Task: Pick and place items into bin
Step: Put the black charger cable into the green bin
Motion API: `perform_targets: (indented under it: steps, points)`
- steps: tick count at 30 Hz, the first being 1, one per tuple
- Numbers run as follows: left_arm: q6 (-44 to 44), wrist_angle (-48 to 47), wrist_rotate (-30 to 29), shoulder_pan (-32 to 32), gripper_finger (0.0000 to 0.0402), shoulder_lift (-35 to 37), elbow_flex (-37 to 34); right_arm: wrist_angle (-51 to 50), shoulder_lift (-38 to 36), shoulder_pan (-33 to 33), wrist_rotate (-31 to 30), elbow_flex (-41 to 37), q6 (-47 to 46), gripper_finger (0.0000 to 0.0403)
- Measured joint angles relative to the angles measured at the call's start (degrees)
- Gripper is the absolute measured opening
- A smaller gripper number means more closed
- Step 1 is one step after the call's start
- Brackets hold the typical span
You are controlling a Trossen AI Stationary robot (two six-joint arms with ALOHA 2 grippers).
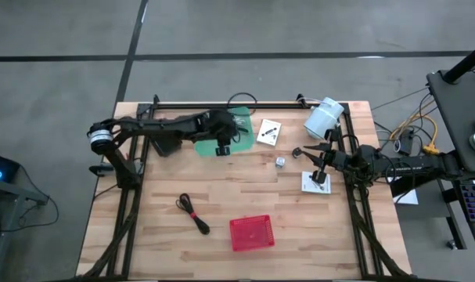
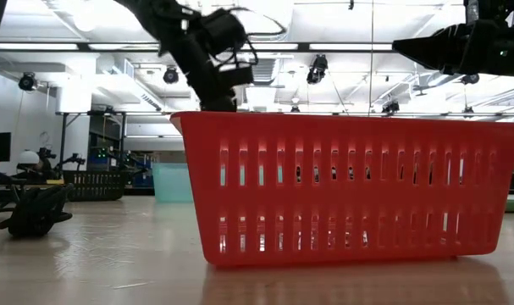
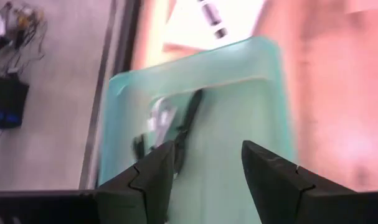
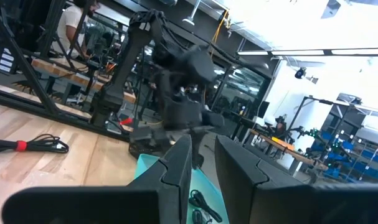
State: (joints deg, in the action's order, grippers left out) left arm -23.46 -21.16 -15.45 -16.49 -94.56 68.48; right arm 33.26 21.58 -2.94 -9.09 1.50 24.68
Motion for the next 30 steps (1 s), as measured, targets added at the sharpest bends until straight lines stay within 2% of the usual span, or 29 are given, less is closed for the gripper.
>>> perform_targets:
  steps: [9, 16, 25, 30]
  points:
    - [0.5, -8.1, 0.0, 12.8, 0.0171, 0.0, 3.6, 0.0, 0.0, 0.0, 0.0, 0.0, 0.0, 0.0059]
    - [1.0, -8.6, 0.0, 24.5, 0.0171, 0.0, 3.6, 0.0, 0.0, 0.0, 0.0, 0.0, 0.0, 0.0059]
    - [17.7, -8.9, 0.2, 36.7, 0.0171, 0.0, 3.6, 0.0, 0.0, 0.0, 0.0, 0.0, 0.0, 0.0059]
    - [26.4, -16.3, 0.4, 41.7, 0.0171, 0.0, 3.6, 0.0, 0.0, 0.0, 0.0, 0.0, -0.2, 0.0059]
